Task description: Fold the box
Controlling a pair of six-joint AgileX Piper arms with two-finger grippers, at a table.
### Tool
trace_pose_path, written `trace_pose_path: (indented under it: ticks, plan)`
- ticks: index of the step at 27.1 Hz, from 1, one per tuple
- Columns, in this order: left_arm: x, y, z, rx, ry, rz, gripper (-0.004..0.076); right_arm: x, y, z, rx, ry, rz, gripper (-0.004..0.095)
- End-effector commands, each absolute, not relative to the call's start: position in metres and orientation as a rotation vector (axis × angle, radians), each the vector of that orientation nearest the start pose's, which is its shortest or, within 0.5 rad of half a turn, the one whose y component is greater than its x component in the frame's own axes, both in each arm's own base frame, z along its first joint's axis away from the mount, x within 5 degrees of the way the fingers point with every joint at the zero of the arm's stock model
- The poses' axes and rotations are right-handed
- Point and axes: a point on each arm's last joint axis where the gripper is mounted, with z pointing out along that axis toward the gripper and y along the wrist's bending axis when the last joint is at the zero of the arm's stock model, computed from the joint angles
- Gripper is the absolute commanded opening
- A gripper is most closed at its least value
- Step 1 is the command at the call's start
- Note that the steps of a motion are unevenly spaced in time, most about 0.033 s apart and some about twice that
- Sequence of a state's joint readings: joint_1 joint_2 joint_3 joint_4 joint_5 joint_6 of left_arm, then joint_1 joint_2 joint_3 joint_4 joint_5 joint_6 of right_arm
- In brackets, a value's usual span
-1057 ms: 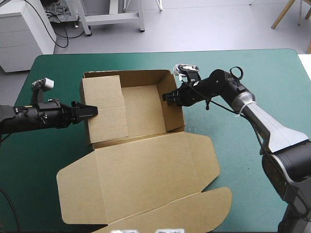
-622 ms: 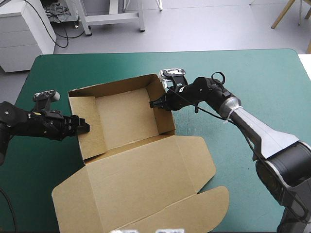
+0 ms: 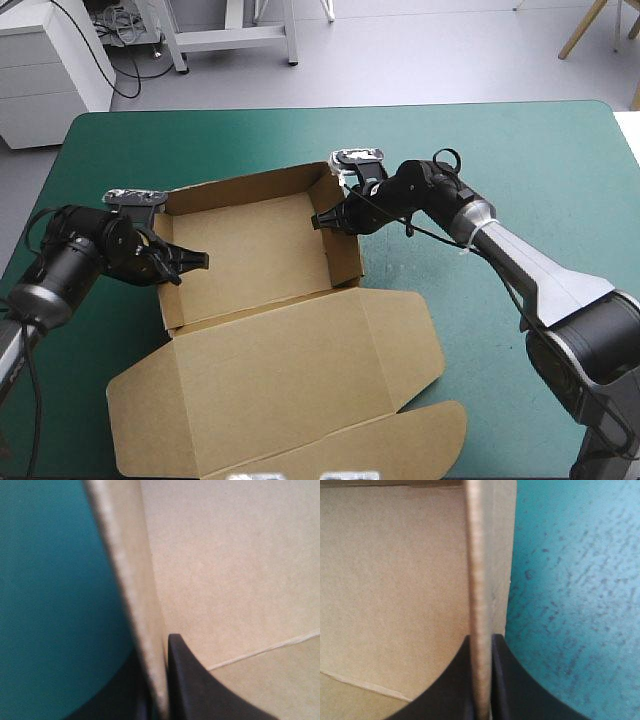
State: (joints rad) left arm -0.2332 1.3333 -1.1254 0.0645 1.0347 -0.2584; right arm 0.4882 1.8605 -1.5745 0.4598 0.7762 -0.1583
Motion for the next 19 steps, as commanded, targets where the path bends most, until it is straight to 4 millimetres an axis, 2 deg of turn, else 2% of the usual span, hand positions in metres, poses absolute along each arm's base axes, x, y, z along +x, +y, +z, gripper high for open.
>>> trace_pose_path:
  ticks: [1,5,10,16,19]
  plan:
    - [0.276,-0.076,0.334,0.079,2.612,-0.129,-0.001,0.341,0.217,0.328,-0.503,2.441,0.714,-0.0018]
    - [0.312,-0.099,0.344,0.128,2.614,-0.148,-0.001,0.33,0.194,0.338,-0.5,2.536,0.461,-0.0018]
    - [0.34,-0.112,0.33,0.137,2.705,-0.178,-0.001,0.325,0.175,0.333,-0.48,2.65,0.203,-0.0019]
    - [0.351,-0.122,0.308,0.191,2.773,-0.246,-0.001,0.329,0.175,0.33,-0.467,2.648,0.177,-0.0019]
    - [0.353,-0.123,0.302,0.196,2.798,-0.239,-0.001,0.334,0.178,0.318,-0.467,2.68,0.166,-0.0019]
